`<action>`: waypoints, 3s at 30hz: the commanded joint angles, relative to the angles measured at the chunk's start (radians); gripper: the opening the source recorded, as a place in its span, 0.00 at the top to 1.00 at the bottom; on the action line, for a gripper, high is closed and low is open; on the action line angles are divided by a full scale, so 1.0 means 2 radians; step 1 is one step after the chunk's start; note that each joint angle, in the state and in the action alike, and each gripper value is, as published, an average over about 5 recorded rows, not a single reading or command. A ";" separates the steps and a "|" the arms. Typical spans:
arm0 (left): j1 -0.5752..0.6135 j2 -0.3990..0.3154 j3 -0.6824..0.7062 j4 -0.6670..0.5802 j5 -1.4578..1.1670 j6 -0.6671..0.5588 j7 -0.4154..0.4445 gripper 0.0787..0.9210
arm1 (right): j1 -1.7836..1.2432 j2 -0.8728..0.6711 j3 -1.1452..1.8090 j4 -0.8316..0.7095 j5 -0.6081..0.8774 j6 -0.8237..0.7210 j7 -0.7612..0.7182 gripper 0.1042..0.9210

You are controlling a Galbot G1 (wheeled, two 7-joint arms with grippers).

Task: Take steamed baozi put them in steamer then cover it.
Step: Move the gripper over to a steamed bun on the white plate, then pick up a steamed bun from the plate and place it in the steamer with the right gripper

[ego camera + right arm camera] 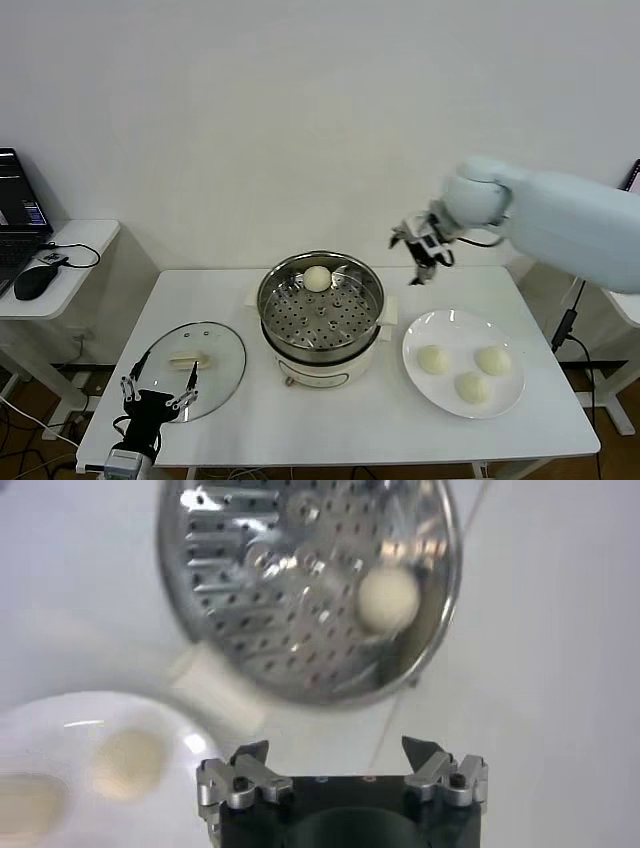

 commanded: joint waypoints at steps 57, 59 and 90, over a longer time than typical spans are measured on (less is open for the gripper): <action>0.000 -0.011 0.003 0.013 0.006 0.004 -0.001 0.12 | -0.373 0.000 0.222 -0.086 -0.159 -0.030 0.019 0.26; 0.000 -0.011 0.003 0.012 0.006 0.004 -0.001 0.12 | -0.373 -0.001 0.222 -0.086 -0.160 -0.031 0.017 0.28; -0.003 0.001 0.004 0.002 0.001 0.005 0.000 0.12 | 0.030 -0.035 0.042 -0.003 0.053 -0.050 -0.026 0.49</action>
